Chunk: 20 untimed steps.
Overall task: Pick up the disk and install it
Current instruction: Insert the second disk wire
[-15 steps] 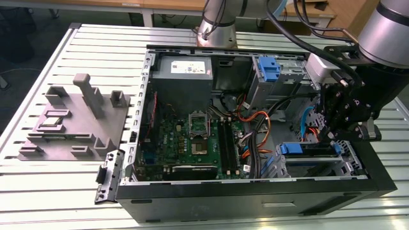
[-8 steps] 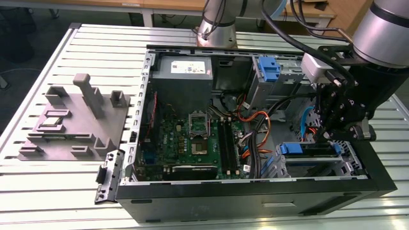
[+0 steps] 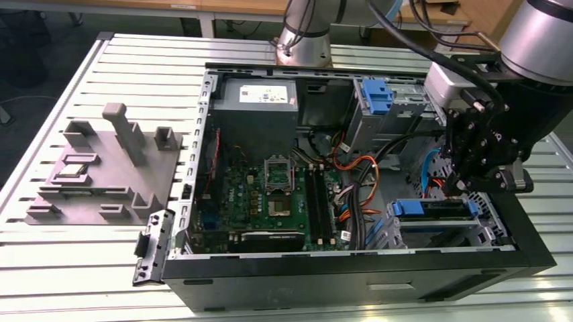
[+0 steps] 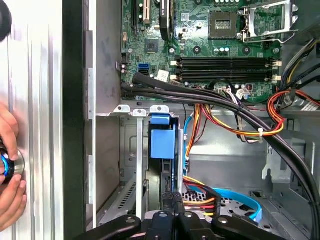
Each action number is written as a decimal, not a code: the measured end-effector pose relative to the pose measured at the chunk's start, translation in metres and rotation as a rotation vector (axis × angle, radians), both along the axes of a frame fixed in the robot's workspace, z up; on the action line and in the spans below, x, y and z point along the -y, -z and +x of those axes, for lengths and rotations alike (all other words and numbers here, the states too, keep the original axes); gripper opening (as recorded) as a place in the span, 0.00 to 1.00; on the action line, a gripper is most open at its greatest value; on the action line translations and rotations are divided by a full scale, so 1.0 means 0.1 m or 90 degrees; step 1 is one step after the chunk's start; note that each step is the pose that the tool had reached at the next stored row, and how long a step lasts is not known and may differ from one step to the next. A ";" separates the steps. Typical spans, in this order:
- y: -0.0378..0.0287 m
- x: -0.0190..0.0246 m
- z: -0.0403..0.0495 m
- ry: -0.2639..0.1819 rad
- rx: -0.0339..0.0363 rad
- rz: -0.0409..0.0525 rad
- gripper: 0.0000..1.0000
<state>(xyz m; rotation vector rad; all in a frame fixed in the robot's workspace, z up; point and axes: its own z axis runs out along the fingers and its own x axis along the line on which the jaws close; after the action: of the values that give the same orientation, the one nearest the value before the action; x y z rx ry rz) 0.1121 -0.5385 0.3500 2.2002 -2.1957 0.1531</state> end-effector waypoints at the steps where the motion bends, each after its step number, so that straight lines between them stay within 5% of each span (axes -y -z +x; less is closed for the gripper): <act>1: -0.019 0.000 0.000 0.000 0.0000 0.0001 0.10; 9: -0.105 -0.030 -0.001 0.000 -0.0015 0.0000 0.10; 20: -0.108 -0.085 0.000 0.000 -0.0023 0.0000 0.10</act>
<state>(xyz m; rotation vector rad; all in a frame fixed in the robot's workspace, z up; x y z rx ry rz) 0.1120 -0.5300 0.3608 2.1986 -2.1939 0.1489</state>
